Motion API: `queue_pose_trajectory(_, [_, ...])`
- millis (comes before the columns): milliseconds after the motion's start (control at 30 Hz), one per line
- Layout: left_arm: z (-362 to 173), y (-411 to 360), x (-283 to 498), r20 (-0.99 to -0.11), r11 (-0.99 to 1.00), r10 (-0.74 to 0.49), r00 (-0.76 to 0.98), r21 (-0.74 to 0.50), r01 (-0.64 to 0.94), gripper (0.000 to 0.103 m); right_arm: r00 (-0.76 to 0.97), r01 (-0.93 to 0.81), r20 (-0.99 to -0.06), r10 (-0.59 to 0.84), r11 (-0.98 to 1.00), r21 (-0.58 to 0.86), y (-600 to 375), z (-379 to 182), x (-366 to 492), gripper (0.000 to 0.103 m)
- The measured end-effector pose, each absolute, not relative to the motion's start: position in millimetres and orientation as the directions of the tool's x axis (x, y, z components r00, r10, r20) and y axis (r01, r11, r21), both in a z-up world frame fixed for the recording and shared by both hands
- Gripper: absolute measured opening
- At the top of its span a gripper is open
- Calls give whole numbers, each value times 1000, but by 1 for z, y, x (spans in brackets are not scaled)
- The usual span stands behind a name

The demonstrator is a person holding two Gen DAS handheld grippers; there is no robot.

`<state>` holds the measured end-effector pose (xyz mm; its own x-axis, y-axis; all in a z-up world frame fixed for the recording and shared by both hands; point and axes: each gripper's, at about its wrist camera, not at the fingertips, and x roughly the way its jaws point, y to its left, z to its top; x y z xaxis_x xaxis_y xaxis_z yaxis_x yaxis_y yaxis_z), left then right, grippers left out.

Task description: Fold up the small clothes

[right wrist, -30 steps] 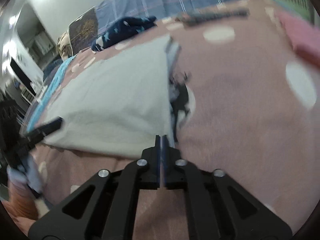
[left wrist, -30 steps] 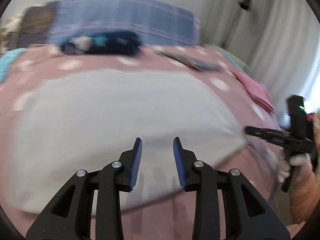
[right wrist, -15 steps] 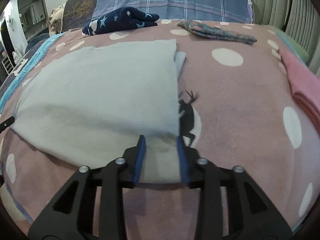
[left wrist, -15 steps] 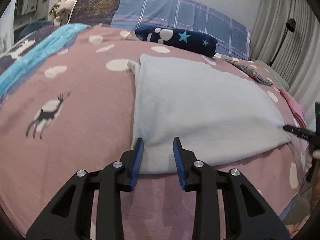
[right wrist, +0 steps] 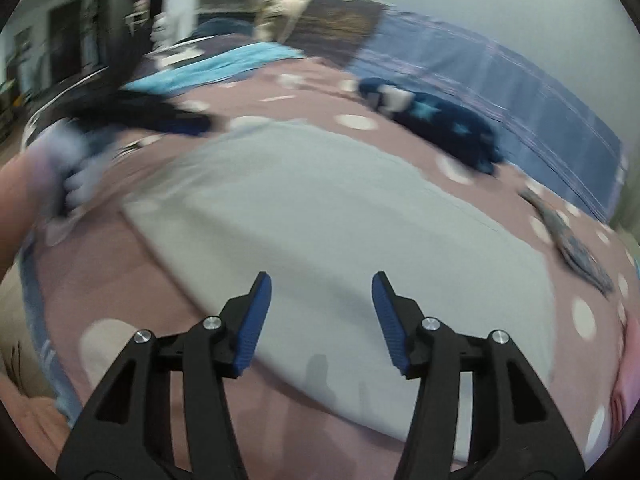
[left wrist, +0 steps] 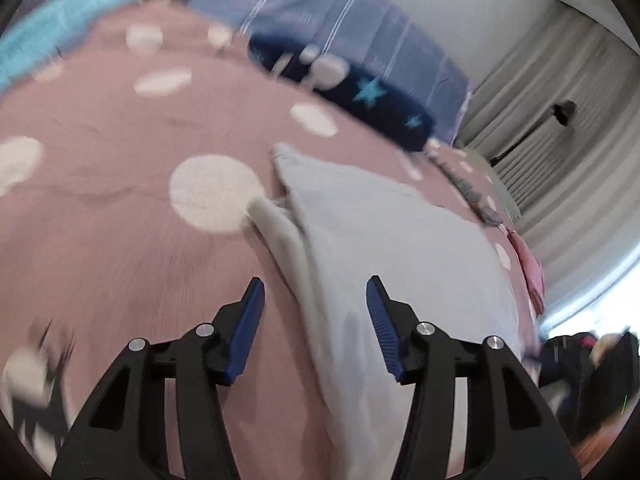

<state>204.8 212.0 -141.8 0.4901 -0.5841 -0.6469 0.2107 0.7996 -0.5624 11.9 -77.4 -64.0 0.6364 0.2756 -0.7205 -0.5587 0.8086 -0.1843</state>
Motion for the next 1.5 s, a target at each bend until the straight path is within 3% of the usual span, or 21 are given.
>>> queue_pose_trajectory(67, [-146, 216, 226, -606, 761, -624, 493, -615, 206, 50, 619, -586, -729, 293, 790, -179, -63, -67, 10, 53])
queue_pose_trajectory(100, [-146, 218, 234, -596, 752, -628, 500, -630, 195, 37, 609, -601, -734, 302, 779, -179, -54, -70, 9, 54])
queue_pose_trajectory(133, [-146, 224, 241, -577, 741, -626, 524, -650, 170, 11, 604, -609, -737, 303, 772, -181, -49, -72, 8, 54])
queue_pose_trajectory(200, [-142, 239, 241, -462, 672, -650, 604, -721, 171, 1, 592, -622, -747, 302, 761, -185, -38, -78, 8, 54])
queue_pose_trajectory(300, [-135, 267, 226, -342, 634, -613, 712, -751, 185, 0, 568, -641, -766, 301, 746, -182, -29, -87, 12, 54])
queue_pose_trajectory(400, [-135, 282, 214, -370, 677, -564, 738, -719, 157, 0, 557, -643, -772, 305, 747, -169, -25, -88, 15, 54])
queue_pose_trajectory(467, [-135, 280, 214, -406, 665, -615, 677, -728, 167, 11, 553, -641, -773, 311, 752, -155, -23, -88, 18, 54])
queue_pose_trajectory(533, [-135, 266, 213, -427, 644, -683, 593, -735, 212, 43, 553, -642, -771, 314, 751, -154, -19, -87, 17, 55])
queue_pose_trajectory(600, [-143, 243, 216, -464, 634, -729, 504, -734, 241, 44, 553, -646, -771, 315, 747, -158, -16, -88, 16, 55])
queue_pose_trajectory(667, [-153, 228, 226, -510, 652, -725, 463, -724, 222, 36, 552, -648, -772, 316, 745, -158, -14, -88, 14, 55])
queue_pose_trajectory(700, [-158, 223, 233, -537, 674, -707, 461, -708, 209, 6, 551, -649, -772, 317, 744, -157, -13, -88, 13, 55])
queue_pose_trajectory(767, [-158, 220, 245, -546, 692, -683, 485, -696, 192, 6, 550, -647, -774, 314, 746, -158, -12, -89, 12, 58])
queue_pose_trajectory(867, [-137, 243, 238, -486, 736, -593, 643, -650, 187, 0, 552, -643, -775, 308, 749, -159, -11, -90, 10, 61])
queue_pose_trajectory(1000, [-136, 275, 225, -428, 685, -604, 672, -710, 162, 0, 566, -647, -767, 302, 739, -187, -5, -93, 5, 61])
queue_pose_trajectory(1067, [-140, 275, 217, -426, 659, -649, 630, -729, 185, 21, 584, -654, -756, 296, 724, -221, 3, -93, 1, 61])
queue_pose_trajectory(1100, [-143, 273, 214, -424, 645, -670, 610, -740, 193, 40, 588, -659, -753, 296, 715, -233, 7, -94, 0, 61])
queue_pose_trajectory(1133, [-147, 270, 211, -422, 633, -690, 588, -746, 208, 45, 591, -666, -750, 297, 704, -246, 12, -95, -2, 61])
queue_pose_trajectory(1333, [-158, 247, 207, -452, 633, -736, 504, -723, 277, 60, 633, -680, -728, 264, 640, -359, 39, -107, -15, 61])
queue_pose_trajectory(1500, [-160, 237, 203, -434, 613, -765, 475, -717, 332, 60, 669, -666, -711, 217, 601, -443, 63, -111, -8, 61])
